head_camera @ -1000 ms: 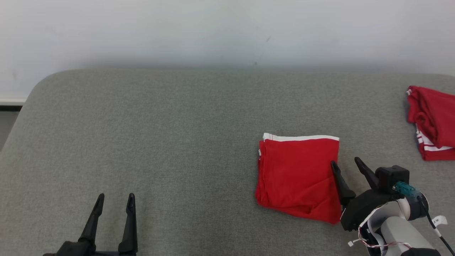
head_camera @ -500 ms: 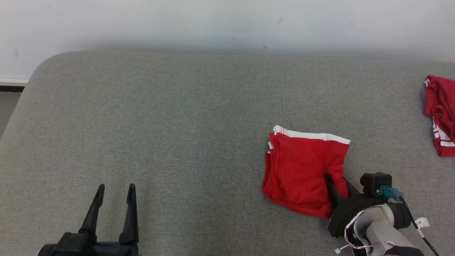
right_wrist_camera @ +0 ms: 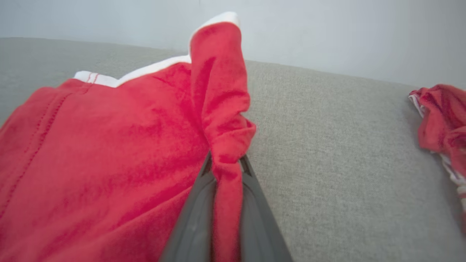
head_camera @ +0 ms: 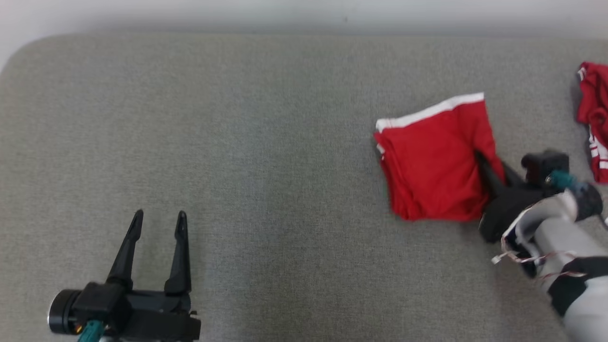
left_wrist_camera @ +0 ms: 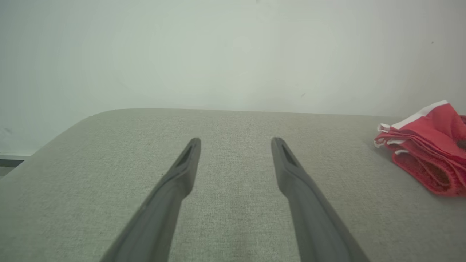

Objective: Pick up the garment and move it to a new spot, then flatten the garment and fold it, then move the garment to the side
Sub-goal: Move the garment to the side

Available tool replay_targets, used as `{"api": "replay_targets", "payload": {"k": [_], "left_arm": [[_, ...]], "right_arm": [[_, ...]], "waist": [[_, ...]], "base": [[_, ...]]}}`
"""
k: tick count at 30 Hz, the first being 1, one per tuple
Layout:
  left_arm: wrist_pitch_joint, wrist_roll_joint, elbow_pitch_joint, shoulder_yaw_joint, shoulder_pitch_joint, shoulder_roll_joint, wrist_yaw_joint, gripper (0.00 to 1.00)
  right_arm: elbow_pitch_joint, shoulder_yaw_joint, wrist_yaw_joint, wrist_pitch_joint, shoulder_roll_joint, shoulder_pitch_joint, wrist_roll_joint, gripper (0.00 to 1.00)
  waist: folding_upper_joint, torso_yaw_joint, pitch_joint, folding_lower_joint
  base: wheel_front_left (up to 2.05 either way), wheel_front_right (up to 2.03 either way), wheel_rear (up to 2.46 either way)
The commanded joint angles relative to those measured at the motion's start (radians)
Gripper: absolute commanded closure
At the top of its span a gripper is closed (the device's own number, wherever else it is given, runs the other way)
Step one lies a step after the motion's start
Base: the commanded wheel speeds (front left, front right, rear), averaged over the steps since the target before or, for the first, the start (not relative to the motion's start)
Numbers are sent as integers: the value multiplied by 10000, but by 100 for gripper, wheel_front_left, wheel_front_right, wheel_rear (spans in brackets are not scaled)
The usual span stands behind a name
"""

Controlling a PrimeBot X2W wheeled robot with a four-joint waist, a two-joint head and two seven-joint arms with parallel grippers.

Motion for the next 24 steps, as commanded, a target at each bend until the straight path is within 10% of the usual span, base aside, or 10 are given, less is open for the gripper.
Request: {"api": "replay_targets", "payload": {"k": [1,16,24], "left_arm": [[-30,90,-41,-58,-244,-25,-9,0],[-28,485,-498,15,-1263,503,0,0],[-28,720,-805,235,-1307,934,21,0]], "right_arm": [[-128,137,-33,22,-349,-234,46,100],[-1957,1714,-33,826,-3700,-2601,716,100],[-2242,1805,-33,973,-4441,-3378,951,100]], "waist": [[-1,-284,793,-2],[-1,-1688,2844,-2],[-1,-2380,3400,-2]], "base": [[0,0,0],[0,0,0],[0,0,0]]}}
